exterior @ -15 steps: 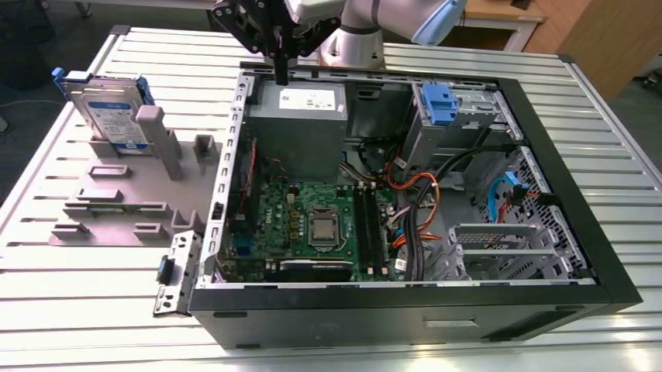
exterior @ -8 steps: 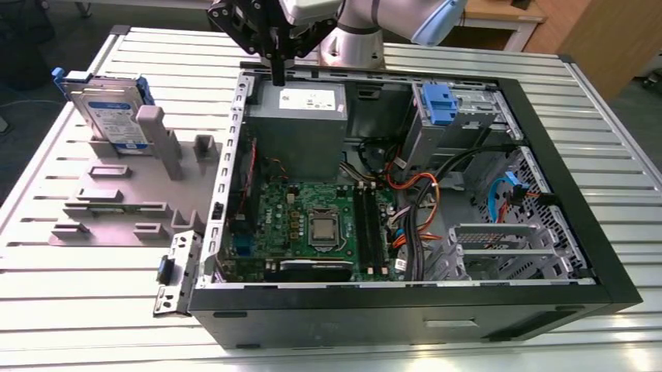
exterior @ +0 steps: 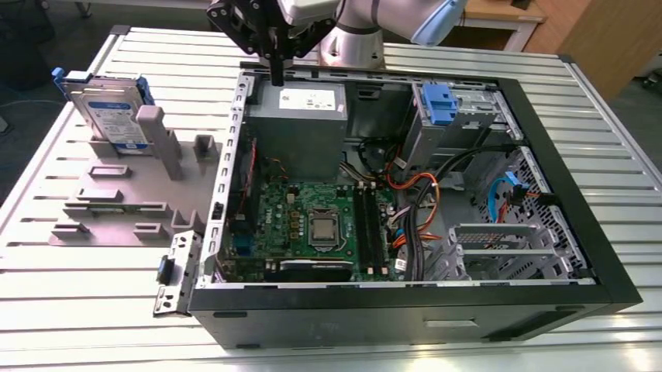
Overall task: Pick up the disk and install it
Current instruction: 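Reach for the disk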
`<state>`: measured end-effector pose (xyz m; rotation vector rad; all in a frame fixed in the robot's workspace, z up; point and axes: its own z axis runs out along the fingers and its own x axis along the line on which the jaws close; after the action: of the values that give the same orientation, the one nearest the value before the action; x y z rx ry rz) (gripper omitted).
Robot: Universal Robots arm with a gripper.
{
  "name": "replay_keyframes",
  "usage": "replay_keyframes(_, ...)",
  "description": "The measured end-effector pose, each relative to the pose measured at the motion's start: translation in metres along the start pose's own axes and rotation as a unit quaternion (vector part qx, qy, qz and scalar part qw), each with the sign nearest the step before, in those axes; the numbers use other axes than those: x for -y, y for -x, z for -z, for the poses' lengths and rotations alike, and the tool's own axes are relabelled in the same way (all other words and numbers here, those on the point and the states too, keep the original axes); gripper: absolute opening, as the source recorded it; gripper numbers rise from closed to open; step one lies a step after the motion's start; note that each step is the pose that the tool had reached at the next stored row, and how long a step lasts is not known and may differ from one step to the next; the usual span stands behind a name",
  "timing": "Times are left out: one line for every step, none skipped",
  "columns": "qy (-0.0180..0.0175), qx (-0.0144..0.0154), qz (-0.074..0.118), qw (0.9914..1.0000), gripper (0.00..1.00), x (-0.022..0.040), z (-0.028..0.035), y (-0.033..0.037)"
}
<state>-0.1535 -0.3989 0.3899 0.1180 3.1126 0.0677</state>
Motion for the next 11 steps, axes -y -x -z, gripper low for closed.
replay_keyframes(0.0000,0.0000,0.000,1.00000,0.11,0.0000,0.0000,-0.0005)
replay_keyframes(0.0000,0.0000,0.000,1.00000,0.11,0.0001,0.0000,-0.0008)
replay_keyframes(0.0000,0.0000,0.000,1.00000,0.11,0.0001,0.0000,-0.0010)
replay_keyframes(0.0000,0.0000,0.000,1.00000,0.11,0.0001,0.0000,-0.0013)
replay_keyframes(0.0000,0.0000,0.000,1.00000,0.11,0.0002,0.0000,-0.0017)
replay_keyframes(0.0000,0.0000,0.000,1.00000,0.11,0.0002,0.0000,-0.0022)
replay_keyframes(0.0000,0.0000,0.000,1.00000,0.11,0.0002,0.0000,-0.0025)
replay_keyframes(0.0000,0.0000,0.000,1.00000,0.11,0.0002,0.0000,-0.0028)
replay_keyframes(0.0000,0.0000,0.000,1.00000,0.11,0.0003,0.0000,-0.0031)
replay_keyframes(0.0000,0.0000,0.000,1.00000,0.11,0.0003,0.0000,-0.0033)
replay_keyframes(0.0000,0.0000,0.000,1.00000,0.11,0.0003,0.0001,-0.0035)
